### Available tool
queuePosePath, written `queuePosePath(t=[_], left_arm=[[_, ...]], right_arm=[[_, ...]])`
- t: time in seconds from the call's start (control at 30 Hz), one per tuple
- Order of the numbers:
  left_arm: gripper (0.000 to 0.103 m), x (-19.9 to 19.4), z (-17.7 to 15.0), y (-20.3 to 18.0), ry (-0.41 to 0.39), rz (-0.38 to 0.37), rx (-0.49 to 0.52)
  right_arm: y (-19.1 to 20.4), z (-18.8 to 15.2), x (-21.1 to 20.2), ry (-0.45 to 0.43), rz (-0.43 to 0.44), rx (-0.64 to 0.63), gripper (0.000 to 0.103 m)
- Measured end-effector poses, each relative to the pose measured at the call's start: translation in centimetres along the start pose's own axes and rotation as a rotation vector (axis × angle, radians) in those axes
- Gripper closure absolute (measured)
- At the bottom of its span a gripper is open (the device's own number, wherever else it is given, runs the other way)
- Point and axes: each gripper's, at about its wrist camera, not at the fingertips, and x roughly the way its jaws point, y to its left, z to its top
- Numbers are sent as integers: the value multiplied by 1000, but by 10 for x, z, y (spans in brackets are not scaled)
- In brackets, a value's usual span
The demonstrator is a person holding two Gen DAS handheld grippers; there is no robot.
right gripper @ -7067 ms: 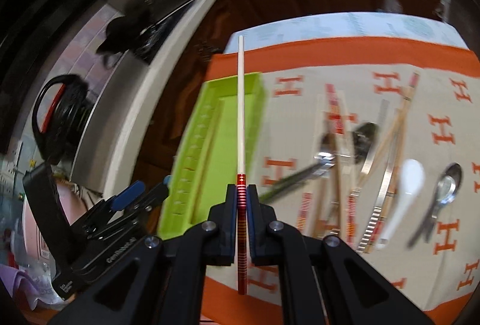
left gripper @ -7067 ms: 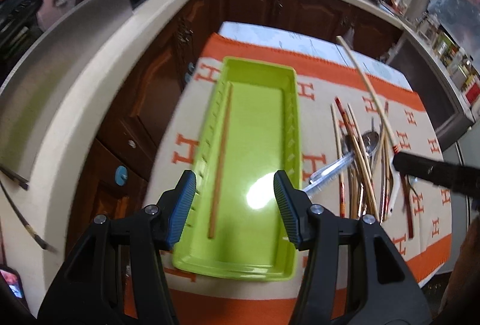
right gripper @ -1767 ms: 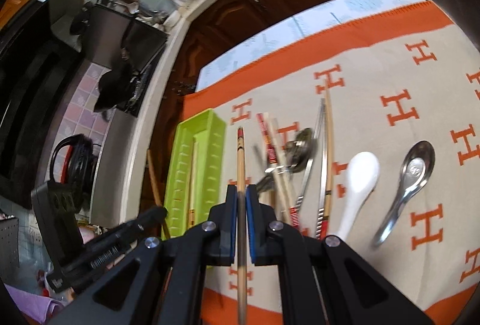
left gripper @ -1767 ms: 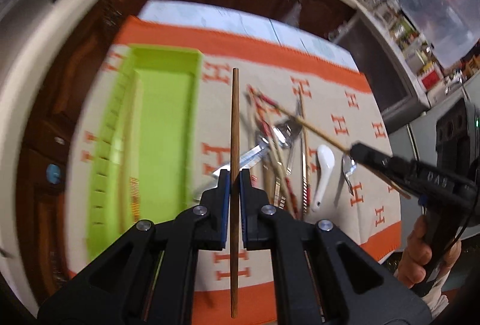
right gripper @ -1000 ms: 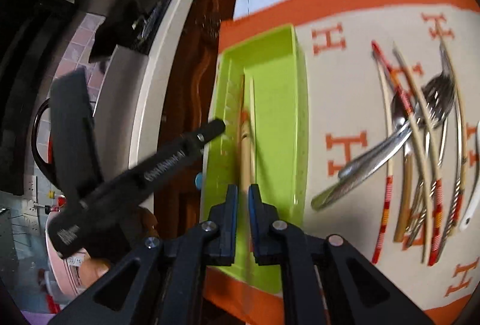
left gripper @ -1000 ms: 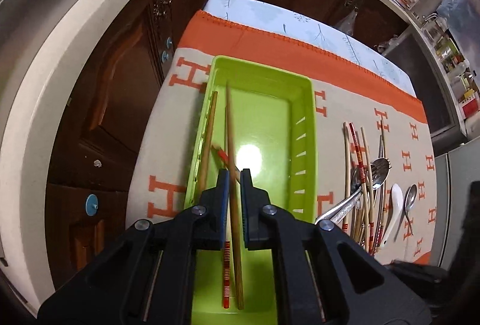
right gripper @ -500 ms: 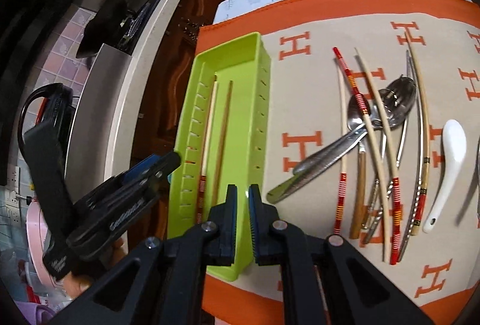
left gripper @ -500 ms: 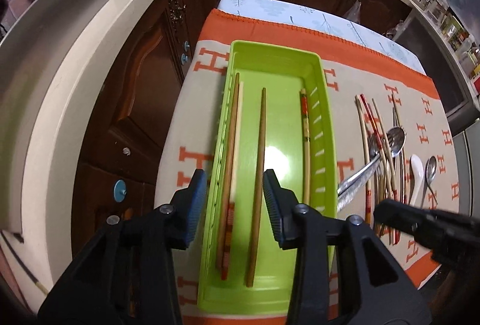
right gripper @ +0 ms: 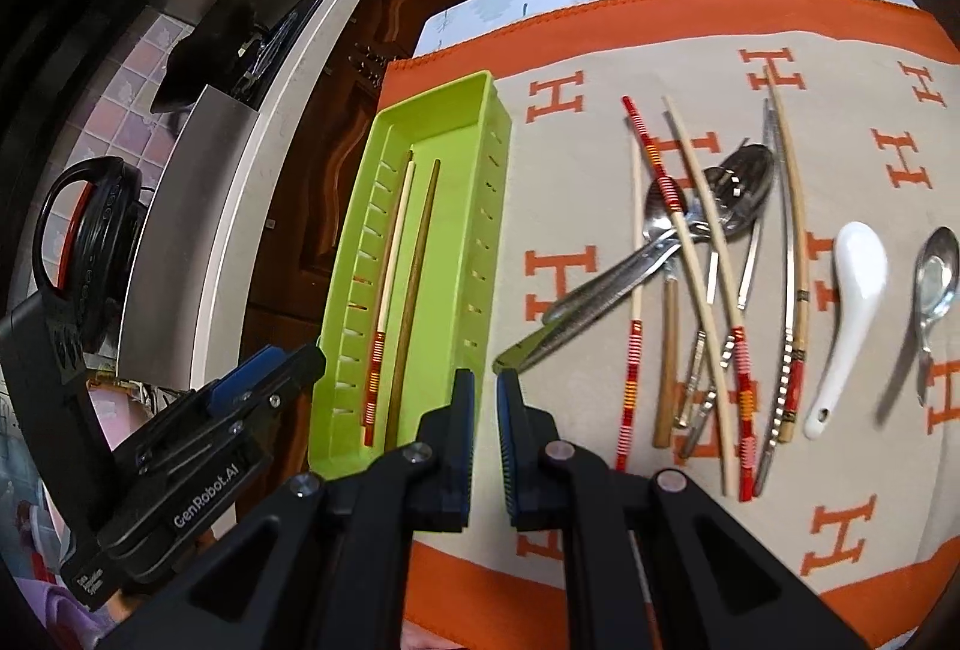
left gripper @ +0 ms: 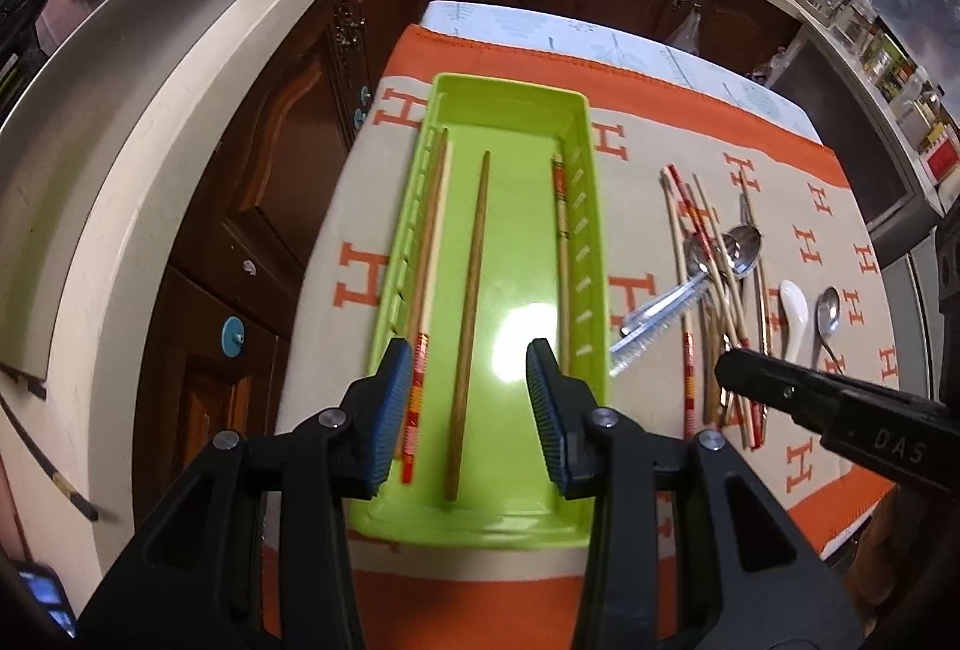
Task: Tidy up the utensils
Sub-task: 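Move both open tools back over the utensil pile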
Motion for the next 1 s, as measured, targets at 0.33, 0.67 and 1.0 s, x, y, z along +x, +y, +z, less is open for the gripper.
queuePosePath(t=[0.33,0.67,1.0], left_arm=[[67,-21,-21,-36,-34,10,87],[67,-25,-29,-75,-43,36,157],[67,-16,-31,-126,-14,45,237]], right_arm=[[-18,-15,-27,-65,-31,-2,94],[-43,-21,-50,-107,-32,17,93],[-90,-23,-70,-139,-10,84,93]])
